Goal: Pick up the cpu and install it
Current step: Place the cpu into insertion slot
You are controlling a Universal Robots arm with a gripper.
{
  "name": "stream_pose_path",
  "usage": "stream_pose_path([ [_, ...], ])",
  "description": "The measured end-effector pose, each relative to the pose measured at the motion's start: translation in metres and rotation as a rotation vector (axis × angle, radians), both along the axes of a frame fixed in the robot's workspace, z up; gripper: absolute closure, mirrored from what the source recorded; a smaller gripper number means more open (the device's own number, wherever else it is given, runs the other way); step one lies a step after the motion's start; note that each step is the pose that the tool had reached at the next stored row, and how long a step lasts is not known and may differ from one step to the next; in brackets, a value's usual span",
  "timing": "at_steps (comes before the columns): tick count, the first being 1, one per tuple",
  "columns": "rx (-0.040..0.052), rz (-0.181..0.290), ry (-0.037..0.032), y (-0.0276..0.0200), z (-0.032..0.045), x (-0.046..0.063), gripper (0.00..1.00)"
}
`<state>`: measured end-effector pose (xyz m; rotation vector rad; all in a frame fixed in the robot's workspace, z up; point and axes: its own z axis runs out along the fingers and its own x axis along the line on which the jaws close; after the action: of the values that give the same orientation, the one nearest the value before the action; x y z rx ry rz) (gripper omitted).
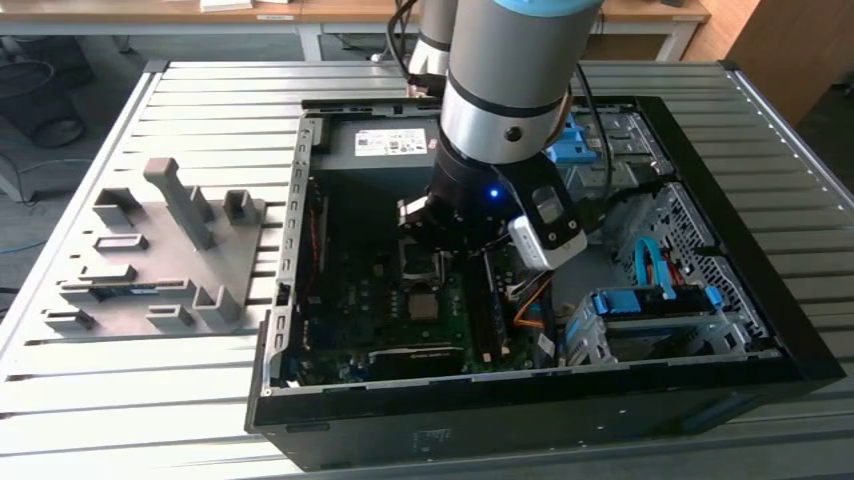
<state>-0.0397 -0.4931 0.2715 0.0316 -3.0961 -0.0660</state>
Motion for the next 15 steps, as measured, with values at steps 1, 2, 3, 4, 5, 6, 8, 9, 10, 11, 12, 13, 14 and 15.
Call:
stream_pose_path([
  [1,0.0000,0.000,-0.0152,0.0001,-0.0003,0.0000,0.90],
  [2,-0.0004,0.000,-0.0292,0.0000,-0.0004,-0.0001,0.90],
  [3,-0.0003,0.000,-0.0411,0.0001,-0.0007,-0.0001,0.90],
  [4,-0.0001,0.000,-0.0462,0.0001,-0.0009,0.0000,0.90],
  [5,-0.0002,0.000,-0.0469,0.0001,-0.0008,0.0000,0.90],
  [6,-0.0003,0.000,-0.0476,0.0001,-0.0008,0.0000,0.90],
  [8,-0.0004,0.000,-0.0490,0.0001,-0.0007,-0.0001,0.90],
  [9,-0.0003,0.000,-0.0497,0.0001,-0.0007,-0.0001,0.90],
  [10,-0.0004,0.000,-0.0504,0.0001,-0.0007,0.0000,0.90],
  [11,-0.0003,0.000,-0.0511,0.0001,-0.0007,-0.0001,0.90],
  [12,-0.0004,0.000,-0.0518,0.0001,-0.0007,-0.0001,0.90],
  [13,-0.0003,0.000,-0.0525,0.0001,-0.0007,-0.0001,0.90],
  [14,-0.0003,0.000,-0.0532,0.0001,-0.0007,-0.0001,0.90],
  [15,-0.0004,0.000,-0.0539,0.0001,-0.0007,-0.0001,0.90],
])
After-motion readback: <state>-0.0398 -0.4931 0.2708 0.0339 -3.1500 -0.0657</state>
